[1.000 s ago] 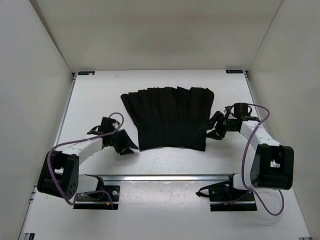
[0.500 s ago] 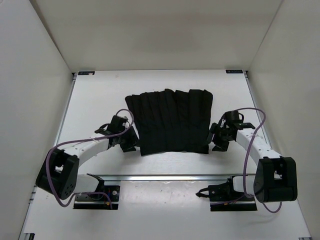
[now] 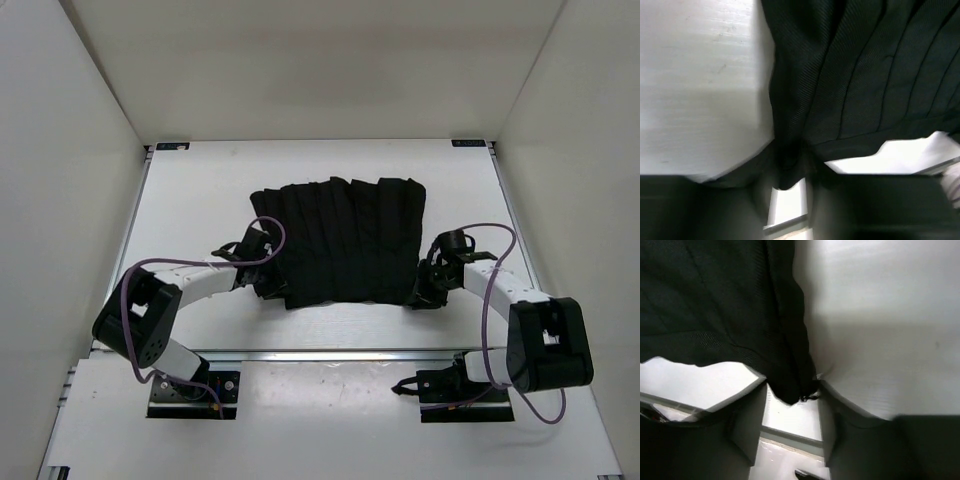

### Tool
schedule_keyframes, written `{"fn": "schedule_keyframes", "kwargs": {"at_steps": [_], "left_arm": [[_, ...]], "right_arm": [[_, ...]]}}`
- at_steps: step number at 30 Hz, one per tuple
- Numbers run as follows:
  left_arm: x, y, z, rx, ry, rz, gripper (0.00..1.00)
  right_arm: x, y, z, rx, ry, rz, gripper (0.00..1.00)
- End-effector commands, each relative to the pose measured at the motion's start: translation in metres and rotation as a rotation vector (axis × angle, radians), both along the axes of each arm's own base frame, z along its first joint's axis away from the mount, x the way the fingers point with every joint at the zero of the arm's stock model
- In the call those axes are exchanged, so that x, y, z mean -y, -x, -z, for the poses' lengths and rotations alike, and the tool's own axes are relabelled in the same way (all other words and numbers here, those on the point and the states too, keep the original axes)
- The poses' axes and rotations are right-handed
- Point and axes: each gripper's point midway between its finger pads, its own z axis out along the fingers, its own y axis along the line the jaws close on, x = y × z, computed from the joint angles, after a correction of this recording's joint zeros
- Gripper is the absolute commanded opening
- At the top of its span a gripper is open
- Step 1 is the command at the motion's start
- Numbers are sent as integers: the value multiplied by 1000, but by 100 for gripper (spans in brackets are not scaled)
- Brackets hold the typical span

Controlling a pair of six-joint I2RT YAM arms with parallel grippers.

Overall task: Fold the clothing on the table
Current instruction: Fold the skirt

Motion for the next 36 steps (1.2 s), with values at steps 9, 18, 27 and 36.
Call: {"fn": "schedule_keyframes", "kwargs": {"at_steps": [9, 18, 27, 36], "left_arm": [[-17, -59, -53, 100, 13, -37, 0], [-55, -21, -64, 67, 19, -39, 0], [-41, 89, -101, -23, 138, 64, 0], [-38, -59, -167, 154, 236, -55, 4]], "right_arm": [[4, -69, -62, 200, 21, -59, 0], [-18, -28, -72, 143, -60, -157, 0], [-39, 83, -113, 75, -190, -214, 0], [-55, -74, -191, 290, -340, -168, 0]]}}
